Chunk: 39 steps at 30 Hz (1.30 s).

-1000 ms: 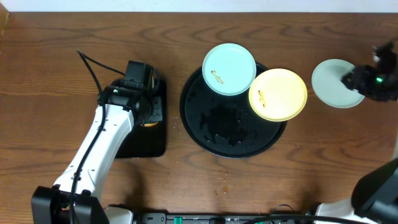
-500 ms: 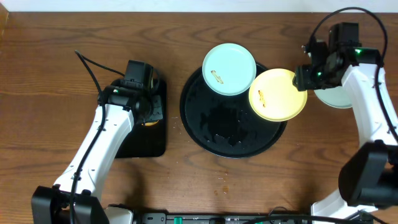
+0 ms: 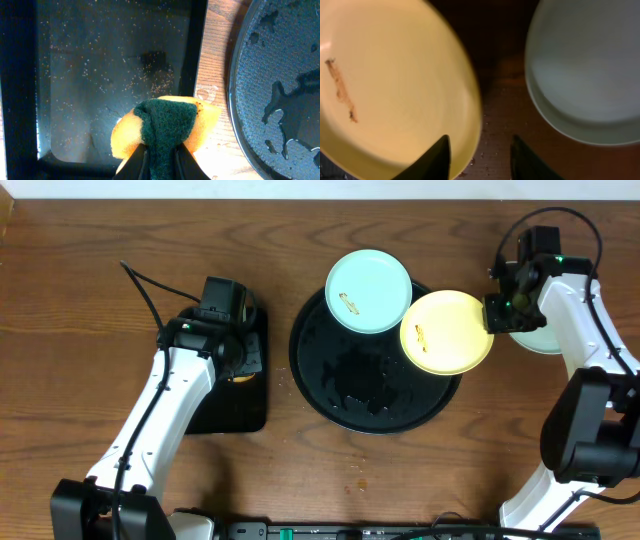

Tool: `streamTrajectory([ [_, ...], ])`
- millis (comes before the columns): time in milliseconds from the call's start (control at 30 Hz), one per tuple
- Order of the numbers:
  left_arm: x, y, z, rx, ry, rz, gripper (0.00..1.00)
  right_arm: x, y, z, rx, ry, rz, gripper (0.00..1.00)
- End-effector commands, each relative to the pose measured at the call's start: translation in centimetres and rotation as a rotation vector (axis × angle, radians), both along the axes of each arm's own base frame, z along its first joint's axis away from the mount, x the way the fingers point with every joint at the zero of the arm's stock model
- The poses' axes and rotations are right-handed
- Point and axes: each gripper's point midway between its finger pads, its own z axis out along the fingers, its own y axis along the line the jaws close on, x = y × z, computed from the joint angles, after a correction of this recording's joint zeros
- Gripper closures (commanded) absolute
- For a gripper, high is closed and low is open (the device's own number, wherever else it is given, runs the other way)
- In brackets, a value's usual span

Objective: Clean dirty plates on tray and stack at the side
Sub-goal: 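Move the right gripper to the yellow plate and grip its rim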

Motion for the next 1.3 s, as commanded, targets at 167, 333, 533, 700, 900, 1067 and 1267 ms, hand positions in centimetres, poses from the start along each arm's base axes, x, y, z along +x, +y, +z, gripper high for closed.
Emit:
streamTrajectory([
  [167, -0.2, 0.3, -0.5, 0.007, 0.016, 0.011, 0.92, -0.7, -0.5, -2.9, 0.012, 0.075, -0.128, 0.71],
  [333, -0.2, 0.3, -0.5, 0.007, 0.016, 0.011, 0.92, -0.7, 0.4, -3.3, 0.047, 0.084, -0.116, 0.74],
  [533, -0.2, 0.3, -0.5, 0.008, 0.016, 0.011, 0.92, -1.9, 0.7, -3.1, 0.056, 0.132, -0.154, 0.99],
  [700, -0.1, 0.3, -0.4, 0.007, 0.012, 0.011, 0.92, -3.7, 3.8, -2.0, 0.229, 0.204, -0.207, 0.99],
  [900, 0.0, 0.2, -0.4, 0.006, 0.009, 0.011, 0.92, -7.4, 9.3, -0.9, 0.460, 0.376, -0.186, 0.99],
  [1067, 0.0, 0.2, -0.4, 0.006, 0.009, 0.011, 0.92, -9.6, 11.8, -2.3, 0.409, 0.442, -0.103, 0.99],
  [1267, 0.0, 0.2, -0.4, 0.006, 0.009, 0.011, 0.92, -9.4, 16.0, -4.8, 0.388, 0.385, -0.047, 0.99],
])
